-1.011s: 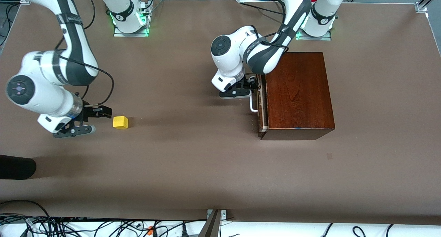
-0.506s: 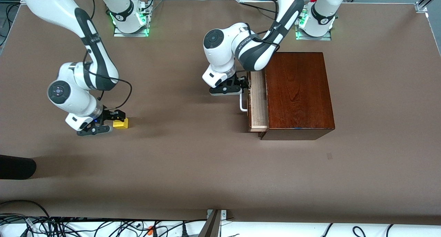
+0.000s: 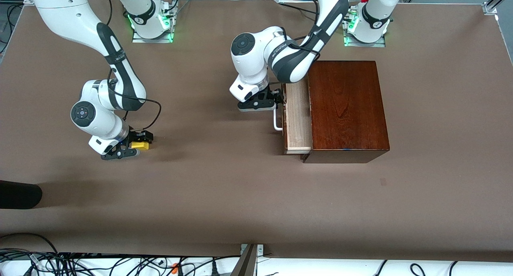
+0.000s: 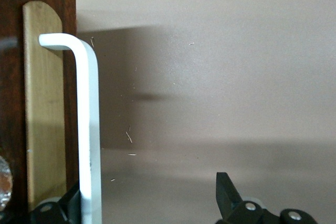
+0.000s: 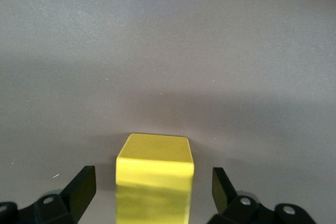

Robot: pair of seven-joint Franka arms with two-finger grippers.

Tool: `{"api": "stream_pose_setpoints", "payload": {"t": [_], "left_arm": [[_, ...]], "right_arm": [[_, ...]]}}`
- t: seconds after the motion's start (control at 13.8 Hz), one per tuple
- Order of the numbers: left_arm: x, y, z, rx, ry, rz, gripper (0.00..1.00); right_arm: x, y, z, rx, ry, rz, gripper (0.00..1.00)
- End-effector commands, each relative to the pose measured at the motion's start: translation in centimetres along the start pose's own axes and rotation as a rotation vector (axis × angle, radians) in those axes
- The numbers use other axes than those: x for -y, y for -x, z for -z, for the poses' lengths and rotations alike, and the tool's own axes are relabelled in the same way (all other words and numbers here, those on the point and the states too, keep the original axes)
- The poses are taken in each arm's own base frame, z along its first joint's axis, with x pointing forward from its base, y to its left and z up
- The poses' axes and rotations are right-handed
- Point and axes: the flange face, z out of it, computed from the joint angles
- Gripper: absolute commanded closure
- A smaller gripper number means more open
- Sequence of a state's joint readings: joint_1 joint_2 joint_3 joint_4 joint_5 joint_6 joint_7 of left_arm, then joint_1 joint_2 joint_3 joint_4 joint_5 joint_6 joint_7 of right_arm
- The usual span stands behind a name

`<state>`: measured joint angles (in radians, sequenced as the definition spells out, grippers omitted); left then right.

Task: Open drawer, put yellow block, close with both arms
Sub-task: 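Pull the drawer open with the left gripper while the right gripper grasps the cube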

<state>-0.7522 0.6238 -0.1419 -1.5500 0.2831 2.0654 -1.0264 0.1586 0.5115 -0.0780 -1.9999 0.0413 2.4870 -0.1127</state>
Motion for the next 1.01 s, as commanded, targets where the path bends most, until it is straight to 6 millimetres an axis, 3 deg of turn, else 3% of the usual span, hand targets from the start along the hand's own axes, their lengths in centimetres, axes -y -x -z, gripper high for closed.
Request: {"api": "stream_pose_setpoints", "payload": {"t": [0.0, 0.36, 0.51, 0.72, 0.79, 0.94], "left_arm": [[-1.9, -0.5, 0.0, -0.022, 0.055, -0.002, 0.0], [-2.0, -0.2, 1.3, -0.01, -0.004, -0.026, 0.0], [-2.2, -0.5, 3.1, -0.015, -0.013, -0.029, 0.0], [-1.6, -0.3, 3.7, 0.008, -0.053, -0.051, 0.0], [-1.2, -0.6, 4.7, 0.012, -0.064, -0.061, 0.0], [0.4, -1.8, 8.6, 0.031, -0.079, -0.071, 0.0]], "right_arm": [[0.0, 0.2, -0.4, -0.003, -0.014, -0.003, 0.2], [-0.1, -0.1, 0.0, -0.006, -0.015, 0.002, 0.68], [0.0, -0.7, 1.0, -0.025, -0.013, 0.038, 0.76], [0.4, -1.7, 3.9, -0.015, -0.021, 0.047, 0.77], [0.4, -2.3, 5.6, -0.006, -0.024, 0.051, 0.77], [1.1, -3.4, 9.3, 0.019, -0.03, 0.079, 0.77]]}}
